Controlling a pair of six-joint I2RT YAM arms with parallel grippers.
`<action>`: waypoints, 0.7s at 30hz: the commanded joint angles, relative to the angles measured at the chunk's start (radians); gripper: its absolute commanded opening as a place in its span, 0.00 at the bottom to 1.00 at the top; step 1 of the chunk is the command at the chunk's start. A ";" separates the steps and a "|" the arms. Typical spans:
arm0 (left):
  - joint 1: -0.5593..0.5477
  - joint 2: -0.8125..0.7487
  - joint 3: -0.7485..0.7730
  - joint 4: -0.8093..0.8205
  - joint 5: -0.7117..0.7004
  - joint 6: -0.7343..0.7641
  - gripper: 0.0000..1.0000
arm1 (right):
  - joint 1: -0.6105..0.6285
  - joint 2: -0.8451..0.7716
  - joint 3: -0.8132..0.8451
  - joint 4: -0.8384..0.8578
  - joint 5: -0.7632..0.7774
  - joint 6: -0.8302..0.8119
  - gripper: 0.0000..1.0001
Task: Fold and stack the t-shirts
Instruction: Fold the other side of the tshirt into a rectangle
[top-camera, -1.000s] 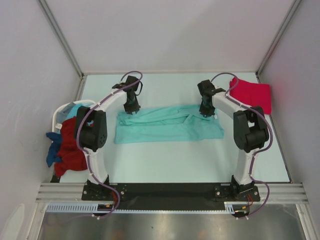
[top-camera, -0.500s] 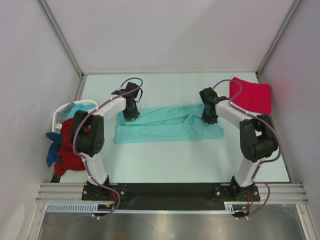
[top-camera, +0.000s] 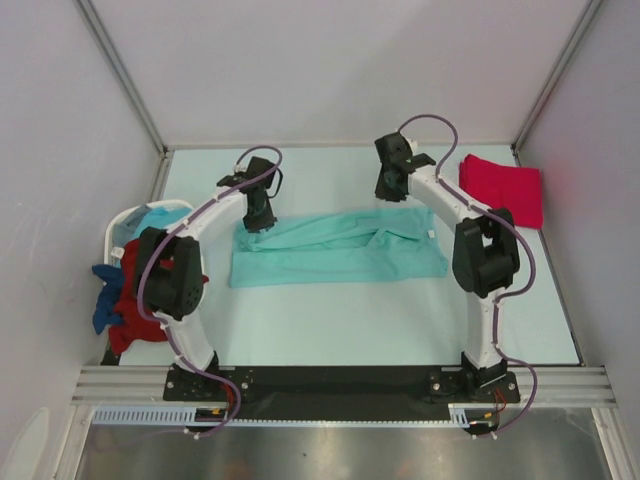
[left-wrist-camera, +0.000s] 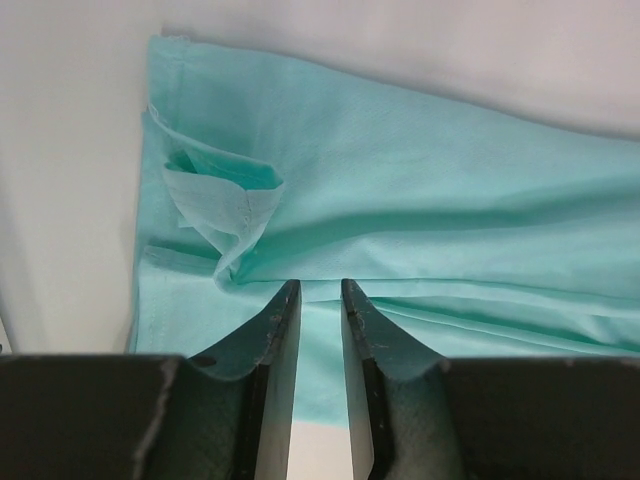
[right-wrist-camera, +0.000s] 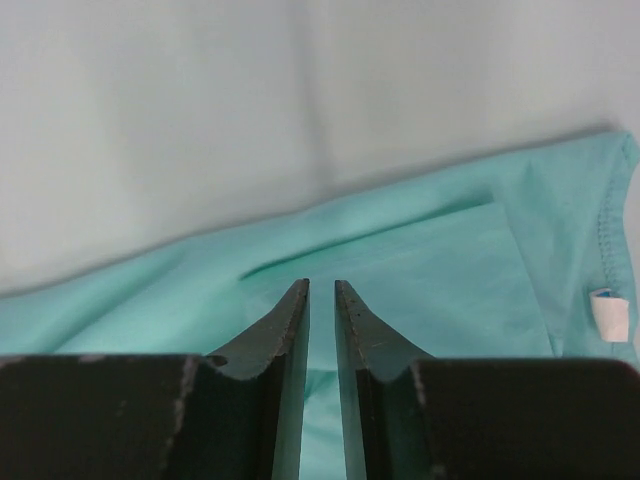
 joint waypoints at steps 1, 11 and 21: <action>-0.002 0.030 0.028 -0.014 -0.008 -0.013 0.28 | -0.072 0.076 0.028 -0.089 -0.017 -0.020 0.21; -0.002 0.066 0.067 -0.006 0.007 -0.010 0.28 | -0.151 0.046 -0.036 -0.068 -0.009 -0.030 0.31; -0.002 0.086 0.067 -0.006 0.009 -0.007 0.28 | -0.162 0.096 -0.071 -0.061 -0.021 -0.014 0.39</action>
